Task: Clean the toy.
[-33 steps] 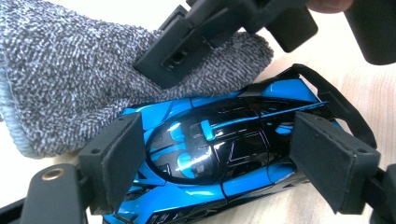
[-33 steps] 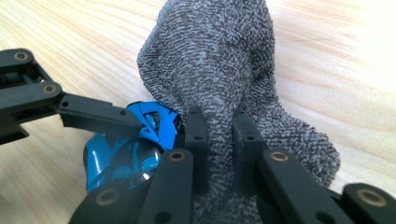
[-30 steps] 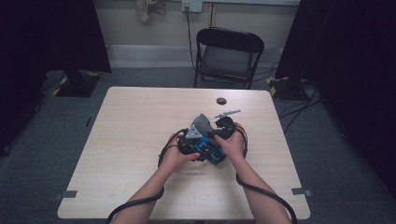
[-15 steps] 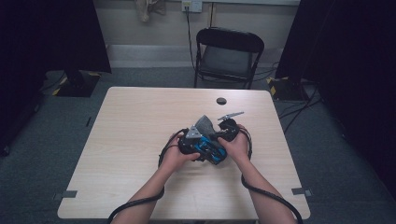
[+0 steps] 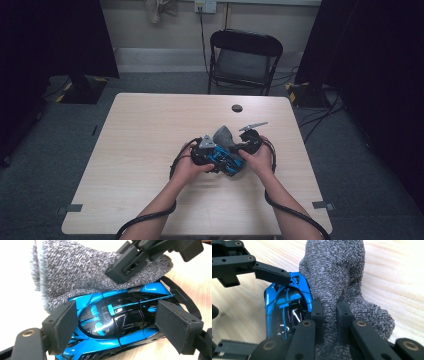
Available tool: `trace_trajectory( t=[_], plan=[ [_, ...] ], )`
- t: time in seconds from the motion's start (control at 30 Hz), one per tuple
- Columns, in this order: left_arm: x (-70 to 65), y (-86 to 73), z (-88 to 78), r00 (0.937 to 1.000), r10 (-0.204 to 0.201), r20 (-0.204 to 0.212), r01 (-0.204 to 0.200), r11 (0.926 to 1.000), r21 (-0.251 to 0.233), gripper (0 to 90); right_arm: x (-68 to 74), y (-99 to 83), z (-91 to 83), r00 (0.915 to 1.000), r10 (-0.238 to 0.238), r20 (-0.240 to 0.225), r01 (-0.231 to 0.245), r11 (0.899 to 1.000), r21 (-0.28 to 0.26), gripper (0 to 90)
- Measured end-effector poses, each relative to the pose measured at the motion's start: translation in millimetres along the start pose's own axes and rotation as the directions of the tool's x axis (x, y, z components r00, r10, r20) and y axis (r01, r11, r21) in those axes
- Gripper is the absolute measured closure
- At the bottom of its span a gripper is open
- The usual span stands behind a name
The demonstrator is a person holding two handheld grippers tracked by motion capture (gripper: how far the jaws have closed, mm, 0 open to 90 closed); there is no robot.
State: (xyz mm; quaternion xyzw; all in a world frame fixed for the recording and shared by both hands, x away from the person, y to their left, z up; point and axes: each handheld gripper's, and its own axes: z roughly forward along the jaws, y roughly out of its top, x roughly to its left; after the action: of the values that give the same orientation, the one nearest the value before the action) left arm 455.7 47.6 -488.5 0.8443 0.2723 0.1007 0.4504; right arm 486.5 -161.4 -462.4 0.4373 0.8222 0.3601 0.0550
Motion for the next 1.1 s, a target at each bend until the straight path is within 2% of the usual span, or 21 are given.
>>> trace_trajectory(
  t=[0.57, 0.7, 0.97, 1.1],
  plan=[
    [-1.2, 1.7, 0.3, 1.0000, 0.003, -0.003, -0.002, 0.9999, 0.013, 17.8, -7.5, -14.7, -23.5, 0.9999, 0.006, -0.015, -0.006, 1.000, -0.005, 79.9],
    [-1.0, 2.1, 0.3, 1.0000, 0.003, -0.002, -0.003, 0.9999, 0.016, 17.9, -10.0, -20.7, -30.0, 0.9997, 0.022, -0.014, -0.022, 1.000, -0.004, 80.0],
    [-1.1, 2.5, 0.4, 1.0000, 0.001, -0.004, -0.001, 0.9998, 0.018, 17.9, -14.6, -27.2, -42.7, 0.9999, 0.014, 0.000, -0.014, 0.999, 0.042, 80.0],
    [-0.9, 2.2, 0.2, 1.0000, 0.001, -0.005, -0.001, 0.9999, 0.016, 17.9, -17.4, -27.7, -49.3, 0.9997, 0.016, 0.019, -0.017, 0.999, 0.043, 79.9]
  ],
)
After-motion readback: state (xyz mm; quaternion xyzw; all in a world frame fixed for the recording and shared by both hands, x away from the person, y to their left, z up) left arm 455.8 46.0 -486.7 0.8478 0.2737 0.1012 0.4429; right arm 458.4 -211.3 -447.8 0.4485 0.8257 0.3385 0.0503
